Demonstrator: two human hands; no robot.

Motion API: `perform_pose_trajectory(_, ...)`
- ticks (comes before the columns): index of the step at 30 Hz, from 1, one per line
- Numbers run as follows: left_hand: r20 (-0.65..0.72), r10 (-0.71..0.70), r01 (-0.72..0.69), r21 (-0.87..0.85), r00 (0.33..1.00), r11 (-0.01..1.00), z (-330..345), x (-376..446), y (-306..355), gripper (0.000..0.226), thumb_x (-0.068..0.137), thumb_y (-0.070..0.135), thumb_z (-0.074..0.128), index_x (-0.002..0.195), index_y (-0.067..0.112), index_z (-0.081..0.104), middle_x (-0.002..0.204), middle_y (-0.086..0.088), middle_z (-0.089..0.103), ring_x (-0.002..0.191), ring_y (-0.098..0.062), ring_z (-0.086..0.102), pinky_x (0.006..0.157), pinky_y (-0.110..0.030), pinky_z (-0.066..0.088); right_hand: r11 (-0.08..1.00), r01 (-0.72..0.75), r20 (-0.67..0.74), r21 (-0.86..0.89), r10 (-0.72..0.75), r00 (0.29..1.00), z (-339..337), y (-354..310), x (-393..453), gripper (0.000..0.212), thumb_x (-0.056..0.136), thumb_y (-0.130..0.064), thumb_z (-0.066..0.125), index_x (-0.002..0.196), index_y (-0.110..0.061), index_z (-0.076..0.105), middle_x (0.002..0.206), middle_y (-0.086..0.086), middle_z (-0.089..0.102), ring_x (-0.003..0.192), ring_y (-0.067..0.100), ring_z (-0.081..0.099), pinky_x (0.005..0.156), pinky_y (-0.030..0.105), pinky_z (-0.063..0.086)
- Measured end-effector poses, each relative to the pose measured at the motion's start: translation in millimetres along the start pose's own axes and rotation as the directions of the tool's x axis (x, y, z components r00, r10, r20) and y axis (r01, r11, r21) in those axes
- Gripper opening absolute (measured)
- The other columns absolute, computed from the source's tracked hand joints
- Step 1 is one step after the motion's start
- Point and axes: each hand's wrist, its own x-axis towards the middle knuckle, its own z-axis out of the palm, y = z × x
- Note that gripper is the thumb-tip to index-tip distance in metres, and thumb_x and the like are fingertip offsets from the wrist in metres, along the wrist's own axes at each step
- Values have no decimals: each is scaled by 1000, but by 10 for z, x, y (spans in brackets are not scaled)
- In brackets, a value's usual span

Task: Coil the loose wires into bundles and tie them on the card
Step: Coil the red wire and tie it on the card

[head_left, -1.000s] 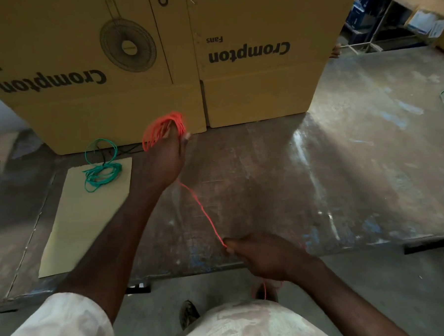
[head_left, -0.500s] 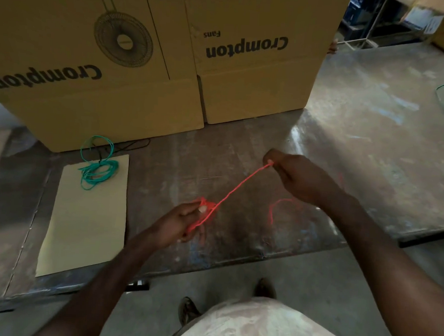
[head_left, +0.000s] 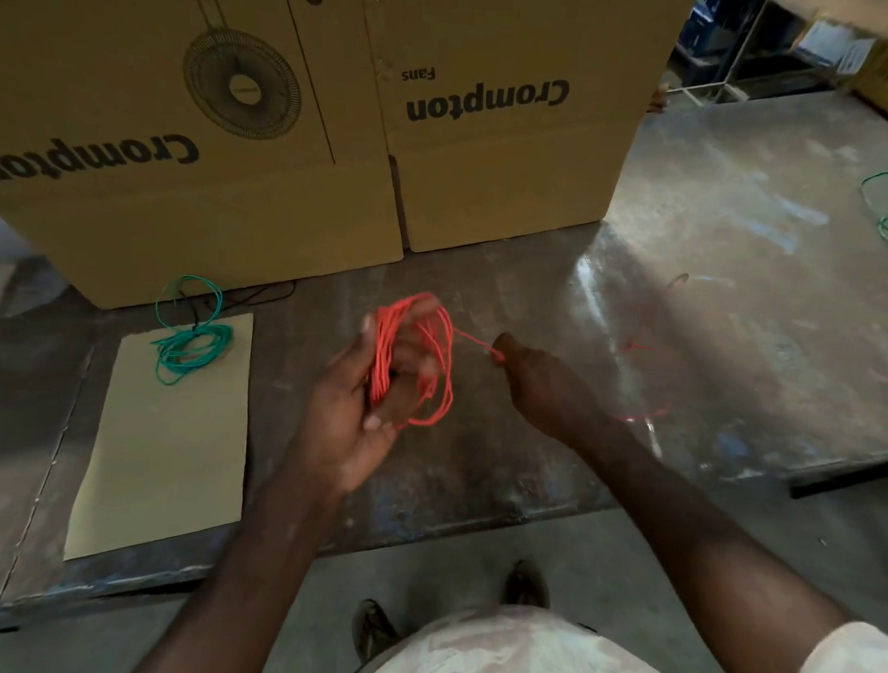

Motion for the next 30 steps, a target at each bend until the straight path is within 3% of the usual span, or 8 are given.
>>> perform_pose_trajectory(5,-111,252,-235,146,961,961,107,357,284,58,118,35,21,155,-6,38,145,-10,66,42,-2,44,45,-17,35,991,106,175,87,-120,977,404,-277,-329,19,112,-31,41,127,-20,44,97,17,72,86,40,70,70,46,53)
perform_pose_trajectory(11,-192,396,-197,629,898,752,24,742,219,45,118,34,25,153,9,40,156,6,57,61,-17,74,47,-23,48,968,218,124,123,-233,965,305,-653,-486,25,110,-39,34,130,-26,43,96,6,73,85,30,71,72,40,53)
perform_pose_trajectory(15,-85,376,-57,935,923,351,-265,835,-26,45,117,36,33,153,12,43,155,12,54,68,-12,77,60,-29,59,970,240,101,42,-243,965,167,-766,-523,26,108,-41,32,127,-29,46,99,8,75,91,32,71,79,43,56)
perform_pose_trajectory(18,-25,235,20,1000,972,24,-517,700,-162,42,116,36,36,149,11,46,138,-8,65,87,-18,73,87,-28,50,960,264,-19,-89,-267,964,-52,-686,-482,27,104,-40,37,119,-33,58,93,4,76,87,30,71,80,41,57)
perform_pose_trajectory(20,-46,138,52,998,989,-47,-727,592,-242,41,115,35,39,142,8,54,123,-16,68,108,-32,68,93,-30,43,981,195,-10,-18,-195,981,-275,-557,-400,15,104,-33,50,109,-32,63,87,0,75,77,24,70,72,35,53)
perform_pose_trajectory(23,-67,36,61,987,997,151,-795,374,-338,33,114,33,46,131,14,68,101,1,59,77,-30,68,73,-31,51,995,98,-158,33,-92,983,-643,-295,-265,11,104,-33,63,103,-27,73,85,-5,76,74,14,69,66,30,48)
perform_pose_trajectory(25,-83,-44,93,928,996,362,-634,231,-379,31,114,27,46,133,15,68,104,9,59,55,-7,58,45,-19,45,991,107,-248,79,-85,965,-809,-196,-169,12,102,-34,66,102,-26,75,87,-7,76,75,11,68,68,30,51)
perform_pose_trajectory(30,-50,-214,207,532,976,821,-54,-37,-472,47,115,26,29,143,-6,50,109,-45,67,33,2,43,38,-15,29,990,124,-318,67,-97,943,-825,-90,195,13,100,-37,68,105,-27,76,85,-12,61,75,7,56,68,25,44)
